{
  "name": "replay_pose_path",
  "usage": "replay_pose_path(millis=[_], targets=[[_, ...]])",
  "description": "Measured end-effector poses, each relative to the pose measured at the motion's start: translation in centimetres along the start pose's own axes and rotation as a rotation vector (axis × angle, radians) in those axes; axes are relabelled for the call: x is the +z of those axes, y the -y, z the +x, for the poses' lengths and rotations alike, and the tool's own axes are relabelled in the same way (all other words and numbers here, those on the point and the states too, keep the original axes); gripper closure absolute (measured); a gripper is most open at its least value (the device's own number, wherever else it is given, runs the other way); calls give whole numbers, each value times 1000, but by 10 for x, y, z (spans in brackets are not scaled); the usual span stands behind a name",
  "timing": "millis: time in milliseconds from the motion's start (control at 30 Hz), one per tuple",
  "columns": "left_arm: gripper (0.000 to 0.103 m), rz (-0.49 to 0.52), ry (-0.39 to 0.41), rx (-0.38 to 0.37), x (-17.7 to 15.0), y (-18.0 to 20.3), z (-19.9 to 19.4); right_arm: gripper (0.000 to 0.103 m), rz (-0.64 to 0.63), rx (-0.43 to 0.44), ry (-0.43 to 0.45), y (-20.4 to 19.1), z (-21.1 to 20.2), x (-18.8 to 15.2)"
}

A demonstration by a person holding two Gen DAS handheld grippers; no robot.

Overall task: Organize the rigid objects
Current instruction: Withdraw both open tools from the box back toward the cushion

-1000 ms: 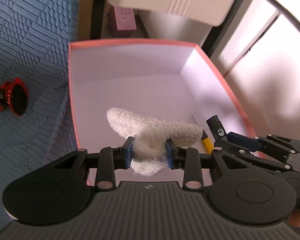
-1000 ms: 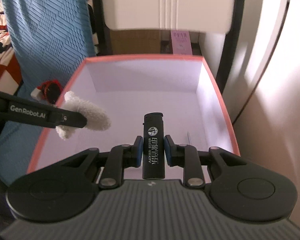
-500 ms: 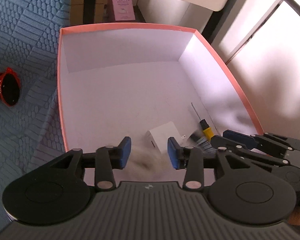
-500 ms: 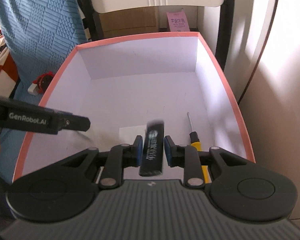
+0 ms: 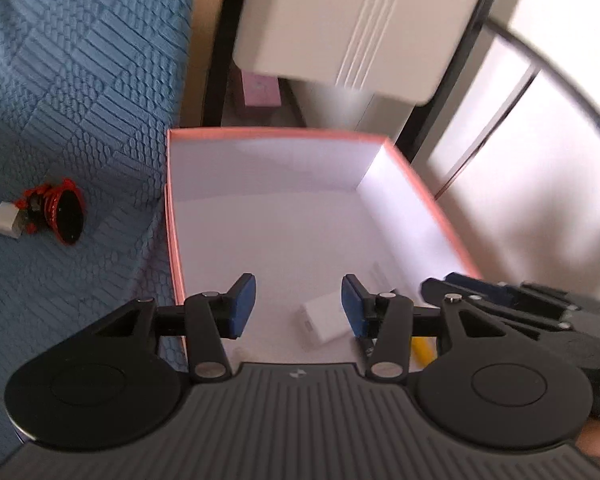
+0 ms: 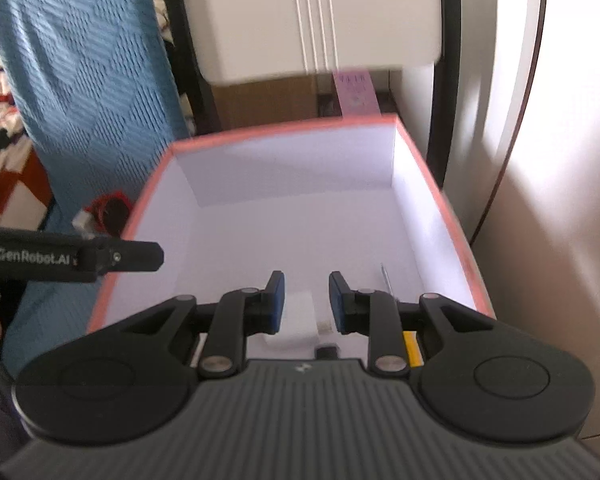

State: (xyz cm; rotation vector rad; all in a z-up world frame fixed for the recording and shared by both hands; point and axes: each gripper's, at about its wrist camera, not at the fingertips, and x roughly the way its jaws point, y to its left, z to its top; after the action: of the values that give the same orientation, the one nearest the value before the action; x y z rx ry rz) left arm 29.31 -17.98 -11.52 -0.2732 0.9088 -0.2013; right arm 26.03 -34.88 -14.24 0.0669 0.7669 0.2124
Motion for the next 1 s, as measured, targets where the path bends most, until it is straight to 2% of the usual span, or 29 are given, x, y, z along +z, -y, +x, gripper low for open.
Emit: replay_pose_path(millis=[100,233,433,600,1000], targets=[[49,-3,56,6,-2,1,-22,74,1,8,42,-10,-13,5],[49,-31,97,-30,-4,-2,-45,74,-22,28,82,-25,-28,10],[49,-24,160,-12,-11,-9,-81,74,-55,73,147,-50,-50,10],[49,-12,214,33,-18,-20,-106,74,-63,103,170,-70,-58,9],[49,-70,270,81,-38,-74,-147,74,-127,165,174,-130,-60,2]])
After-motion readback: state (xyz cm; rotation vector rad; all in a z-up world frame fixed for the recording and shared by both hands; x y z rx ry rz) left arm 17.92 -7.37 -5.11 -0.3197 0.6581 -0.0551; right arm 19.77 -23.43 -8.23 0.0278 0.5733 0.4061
